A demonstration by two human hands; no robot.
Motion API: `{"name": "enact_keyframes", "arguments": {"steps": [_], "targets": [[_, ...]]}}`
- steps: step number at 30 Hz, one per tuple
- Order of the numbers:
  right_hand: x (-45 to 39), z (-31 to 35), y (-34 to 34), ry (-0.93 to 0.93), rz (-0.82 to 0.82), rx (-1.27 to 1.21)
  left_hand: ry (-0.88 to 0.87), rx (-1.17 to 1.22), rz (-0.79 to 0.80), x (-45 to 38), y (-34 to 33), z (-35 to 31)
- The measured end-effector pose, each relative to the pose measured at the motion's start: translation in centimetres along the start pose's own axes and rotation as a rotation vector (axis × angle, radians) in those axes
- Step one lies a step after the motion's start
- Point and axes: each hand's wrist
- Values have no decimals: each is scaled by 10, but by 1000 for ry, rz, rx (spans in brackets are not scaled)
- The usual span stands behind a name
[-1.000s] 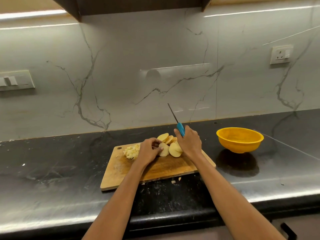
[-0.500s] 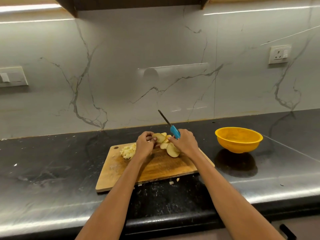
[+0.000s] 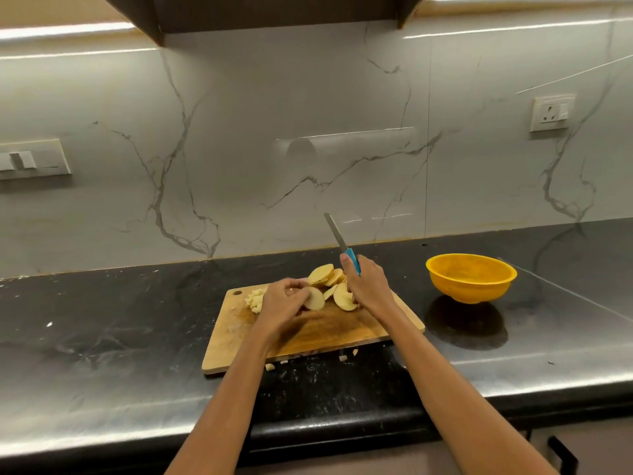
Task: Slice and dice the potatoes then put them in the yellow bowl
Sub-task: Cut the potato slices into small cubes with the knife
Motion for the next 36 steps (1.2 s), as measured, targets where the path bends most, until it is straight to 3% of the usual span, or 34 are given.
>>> {"name": "enact_keyframes", "arguments": {"steps": [4,7,14,18,25,32,36], "targets": [[29,14,4,-120,173,-98,-176,-460,-153,15,-1,13],[50,27,10,-178,252,-58,-131,-546,-146,22,1,18],[106,55,30,-310,427,228,-173,-415,-147,40,-3,26],[117,61,23,-307,428,408,-169,-428,-144,50,-4,26],[123,73,22,-330,443,482,-151,-455,-134,53,-2,24],[109,89,16,-476,592,387,-176,-436,-111,49,-1,24],[111,91,16,-444,615,407,-164,-454,-116,52,-1,20]]}}
Point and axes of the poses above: each hand's wrist, its own x-axis away from the middle knuckle, its own y-axis out of the back of the hand, z = x × y, and after that the axes turned 5 degrees about y, right-handed
